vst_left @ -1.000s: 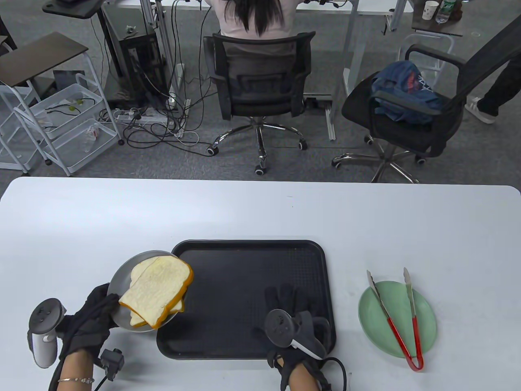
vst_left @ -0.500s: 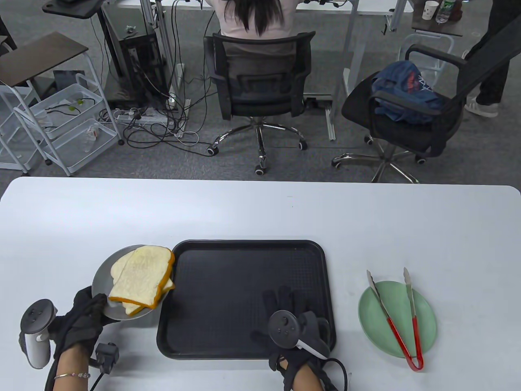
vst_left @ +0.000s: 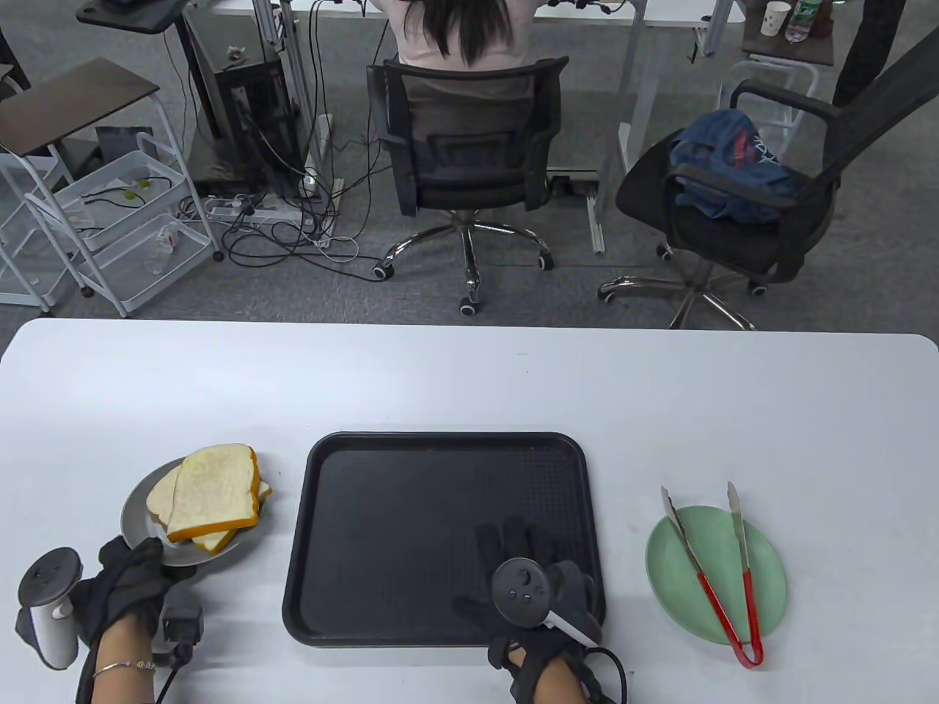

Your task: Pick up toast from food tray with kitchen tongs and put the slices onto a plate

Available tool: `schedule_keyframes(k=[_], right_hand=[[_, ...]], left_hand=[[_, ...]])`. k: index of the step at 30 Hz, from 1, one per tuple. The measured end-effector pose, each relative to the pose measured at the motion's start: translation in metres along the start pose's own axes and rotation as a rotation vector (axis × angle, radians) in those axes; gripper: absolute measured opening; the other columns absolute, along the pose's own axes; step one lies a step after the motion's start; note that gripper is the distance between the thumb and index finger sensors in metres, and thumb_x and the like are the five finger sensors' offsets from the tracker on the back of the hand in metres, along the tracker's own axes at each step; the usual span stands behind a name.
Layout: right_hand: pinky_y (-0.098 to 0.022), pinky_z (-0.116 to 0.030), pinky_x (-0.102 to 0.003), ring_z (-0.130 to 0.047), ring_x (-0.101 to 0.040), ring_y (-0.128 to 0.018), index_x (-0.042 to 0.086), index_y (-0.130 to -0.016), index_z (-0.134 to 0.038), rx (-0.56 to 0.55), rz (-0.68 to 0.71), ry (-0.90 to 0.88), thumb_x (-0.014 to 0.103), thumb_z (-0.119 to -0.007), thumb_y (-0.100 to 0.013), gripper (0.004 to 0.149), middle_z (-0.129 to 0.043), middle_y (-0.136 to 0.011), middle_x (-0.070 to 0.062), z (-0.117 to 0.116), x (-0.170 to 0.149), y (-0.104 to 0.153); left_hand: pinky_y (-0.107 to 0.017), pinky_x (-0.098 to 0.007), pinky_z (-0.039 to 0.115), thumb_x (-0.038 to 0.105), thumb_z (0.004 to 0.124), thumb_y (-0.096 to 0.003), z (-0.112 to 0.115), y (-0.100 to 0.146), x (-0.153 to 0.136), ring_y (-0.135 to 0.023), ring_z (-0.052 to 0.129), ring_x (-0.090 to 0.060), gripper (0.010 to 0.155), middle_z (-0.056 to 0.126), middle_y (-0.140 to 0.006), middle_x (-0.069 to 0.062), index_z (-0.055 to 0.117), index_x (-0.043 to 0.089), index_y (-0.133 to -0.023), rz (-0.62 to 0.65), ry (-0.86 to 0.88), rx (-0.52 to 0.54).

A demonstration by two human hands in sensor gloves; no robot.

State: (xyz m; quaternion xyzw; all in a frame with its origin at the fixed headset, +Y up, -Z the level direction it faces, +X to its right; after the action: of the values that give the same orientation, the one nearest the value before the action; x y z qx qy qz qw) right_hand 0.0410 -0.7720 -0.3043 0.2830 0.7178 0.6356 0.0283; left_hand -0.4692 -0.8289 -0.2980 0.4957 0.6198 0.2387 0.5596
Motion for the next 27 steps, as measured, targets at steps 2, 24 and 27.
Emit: schedule_keyframes(k=[2, 24, 27], right_hand=[[-0.050, -0.035, -0.082, -0.018, -0.068, -0.086, 0.011, -0.104, -0.021, 0.000, -0.003, -0.003, 0.055, -0.075, -0.042, 0.093, -0.017, -0.106, -0.036, 0.000, -0.002, 0.000], [-0.050, -0.035, -0.082, -0.016, -0.068, -0.086, 0.011, -0.103, -0.020, 0.011, -0.003, -0.040, 0.055, -0.074, -0.043, 0.093, -0.015, -0.106, -0.036, -0.002, -0.004, 0.001], [-0.050, -0.034, -0.082, -0.016, -0.068, -0.086, 0.011, -0.104, -0.020, 0.014, 0.001, -0.042, 0.055, -0.074, -0.043, 0.093, -0.015, -0.106, -0.036, -0.002, -0.004, 0.001]], left_hand=[[-0.060, -0.024, 0.094, 0.018, 0.052, -0.0731, 0.000, -0.001, 0.000, -0.080, 0.094, -0.033, 0.066, 0.050, -0.110, -0.033, 0.011, -0.012, -0.113, -0.004, -0.018, 0.006], [-0.069, -0.054, 0.075, 0.029, 0.053, -0.0748, -0.005, 0.006, 0.014, -0.094, 0.072, -0.054, 0.077, 0.039, -0.112, -0.048, 0.008, -0.020, -0.115, 0.055, -0.107, 0.044], [-0.070, -0.059, 0.071, 0.031, 0.054, -0.0747, -0.005, 0.010, 0.020, -0.094, 0.067, -0.060, 0.078, 0.033, -0.112, -0.052, 0.011, -0.020, -0.116, 0.072, -0.168, 0.077]])
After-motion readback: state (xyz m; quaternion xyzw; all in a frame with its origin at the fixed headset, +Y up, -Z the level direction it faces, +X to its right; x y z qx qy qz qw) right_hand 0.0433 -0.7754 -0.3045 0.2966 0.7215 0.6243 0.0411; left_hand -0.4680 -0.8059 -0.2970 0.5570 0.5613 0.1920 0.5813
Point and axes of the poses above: the tracker on the back of each hand, its own x axis roughly to the thumb side, its own y axis roughly from the fingertips to the wrist, z = x × y, the point moved 5 cm from there along -y, roughly from the wrist to the fingertips
